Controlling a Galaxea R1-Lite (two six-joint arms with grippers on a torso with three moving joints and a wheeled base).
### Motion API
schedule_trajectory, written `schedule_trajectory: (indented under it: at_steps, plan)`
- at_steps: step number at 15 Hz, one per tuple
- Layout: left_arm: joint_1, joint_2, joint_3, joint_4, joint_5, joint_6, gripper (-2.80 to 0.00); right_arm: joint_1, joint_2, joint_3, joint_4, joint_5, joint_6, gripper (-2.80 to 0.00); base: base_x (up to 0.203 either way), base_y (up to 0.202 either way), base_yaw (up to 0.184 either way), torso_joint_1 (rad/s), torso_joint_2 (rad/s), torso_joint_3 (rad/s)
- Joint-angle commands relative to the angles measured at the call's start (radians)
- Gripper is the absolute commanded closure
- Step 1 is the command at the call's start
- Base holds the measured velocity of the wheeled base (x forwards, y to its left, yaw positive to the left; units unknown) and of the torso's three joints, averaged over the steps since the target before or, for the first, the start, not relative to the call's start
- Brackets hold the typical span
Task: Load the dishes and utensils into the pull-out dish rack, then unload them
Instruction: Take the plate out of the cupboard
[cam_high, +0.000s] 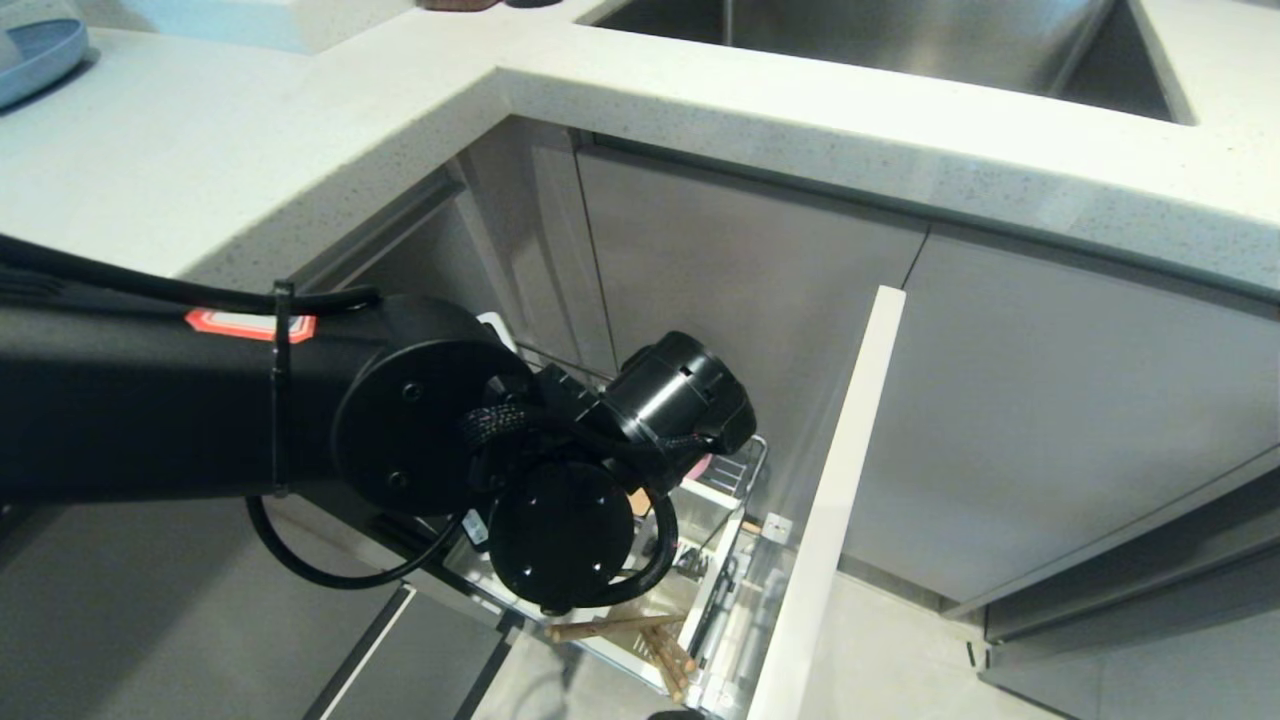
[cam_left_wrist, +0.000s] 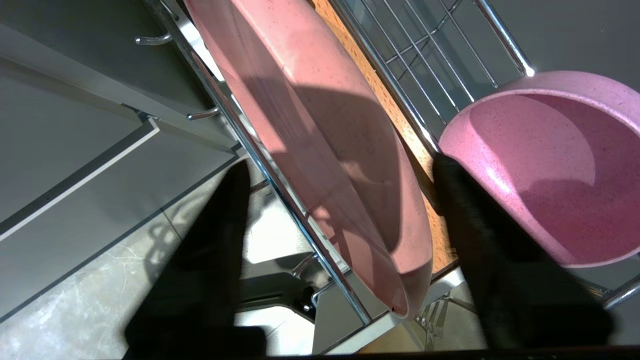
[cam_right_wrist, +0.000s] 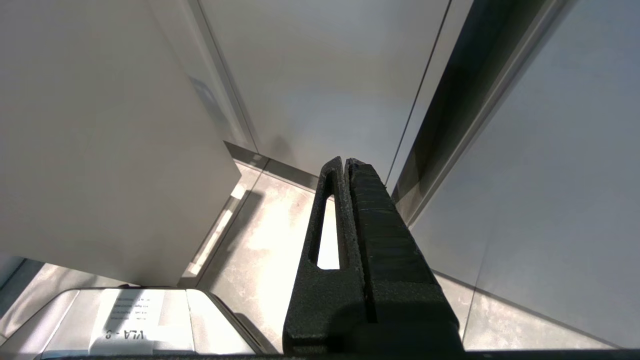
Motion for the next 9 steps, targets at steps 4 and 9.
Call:
schedule_trajectory:
  at_steps: [4, 9]
  plan:
    - [0.000, 0.000, -0.010, 0.005, 0.006, -0.006, 0.00, 0.001, 0.000, 0.002, 0.000, 0.000, 0.001, 0.00, 0.000, 0.000, 0.000, 0.000, 0.00, 0.000]
    - [-0.005, 0.002, -0.020, 0.004, 0.005, -0.006, 0.00, 0.001, 0.000, 0.002, 0.000, 0.000, 0.000, 0.00, 0.000, 0.000, 0.000, 0.000, 0.00, 0.000]
